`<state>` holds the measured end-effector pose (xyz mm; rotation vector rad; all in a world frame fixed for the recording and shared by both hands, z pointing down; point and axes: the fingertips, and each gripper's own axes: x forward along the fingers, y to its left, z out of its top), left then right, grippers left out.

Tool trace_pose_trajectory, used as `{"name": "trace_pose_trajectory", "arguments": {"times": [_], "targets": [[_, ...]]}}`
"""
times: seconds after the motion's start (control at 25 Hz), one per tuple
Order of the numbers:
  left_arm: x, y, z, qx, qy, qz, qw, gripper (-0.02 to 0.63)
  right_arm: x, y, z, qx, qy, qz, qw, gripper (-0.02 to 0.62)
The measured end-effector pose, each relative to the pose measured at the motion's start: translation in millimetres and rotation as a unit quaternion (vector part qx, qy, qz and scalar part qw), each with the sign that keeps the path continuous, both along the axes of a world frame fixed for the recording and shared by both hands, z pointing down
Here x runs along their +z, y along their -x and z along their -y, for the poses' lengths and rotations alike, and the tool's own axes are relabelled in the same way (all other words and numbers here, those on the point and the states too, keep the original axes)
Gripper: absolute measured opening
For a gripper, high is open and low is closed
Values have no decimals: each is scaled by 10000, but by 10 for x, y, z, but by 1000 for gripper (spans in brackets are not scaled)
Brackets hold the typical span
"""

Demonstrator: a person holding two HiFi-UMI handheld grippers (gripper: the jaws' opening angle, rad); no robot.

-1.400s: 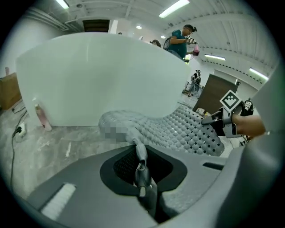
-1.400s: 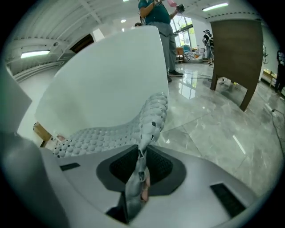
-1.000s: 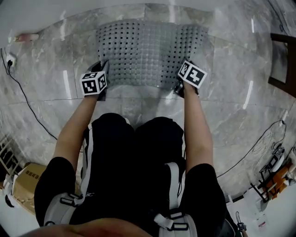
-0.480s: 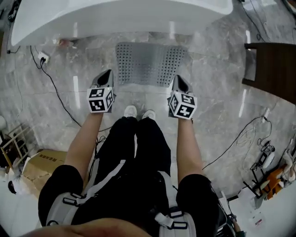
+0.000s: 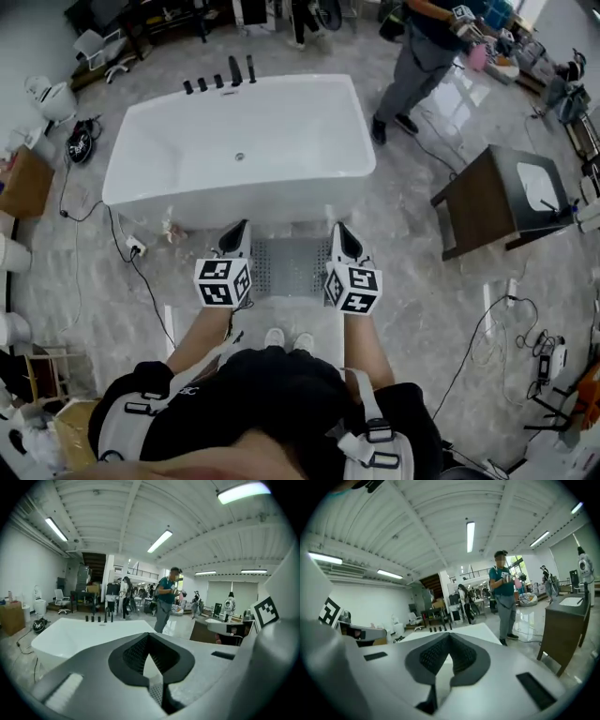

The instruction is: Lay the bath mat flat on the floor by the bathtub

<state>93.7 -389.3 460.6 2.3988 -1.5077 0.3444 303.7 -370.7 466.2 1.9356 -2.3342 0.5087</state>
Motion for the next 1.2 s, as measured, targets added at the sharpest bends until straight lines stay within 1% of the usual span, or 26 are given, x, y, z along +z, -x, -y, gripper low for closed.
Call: {"name": "trace_pose_trajectory", "arguments": {"times": [0.08, 0.16, 0.24, 0.32, 0.44, 0.56, 0.8, 1.0, 1.2], "targets": [[-631, -132, 56, 123, -533, -62, 9985, 5, -539, -141, 58, 101, -475, -25, 9988, 6], [-1117, -224, 23, 169, -983, -113, 9949, 5, -928, -330, 11, 271, -818, -86, 9962, 6], [-1456, -265, -3, 143, -1262, -241, 9916, 5, -1263, -494, -31, 440, -1105, -89, 9929, 6], [-1615, -258, -47, 105, -1395, -278, 9898, 5, -1482, -584, -69, 554, -1295, -73, 9900, 6], [-1634, -247, -93, 98, -1462, -180, 9890, 5, -1599, -650, -86, 629, -1433, -24, 9877, 6], [-1585, -261, -98, 124, -1438, -140, 9894, 5, -1606, -671, -70, 638, -1465, 6, 9872, 6], [-1574, -235, -167, 200, -1403, -72, 9899, 5, -1560, -554, -90, 515, -1326, -30, 9898, 6], [-1418, -119, -86, 169, -1343, 19, 9908, 5, -1386, -428, -6, 458, -1250, -26, 9911, 6], [-1449, -134, -71, 199, -1293, -34, 9914, 5, -1380, -441, 17, 476, -1255, -16, 9909, 6]]}}
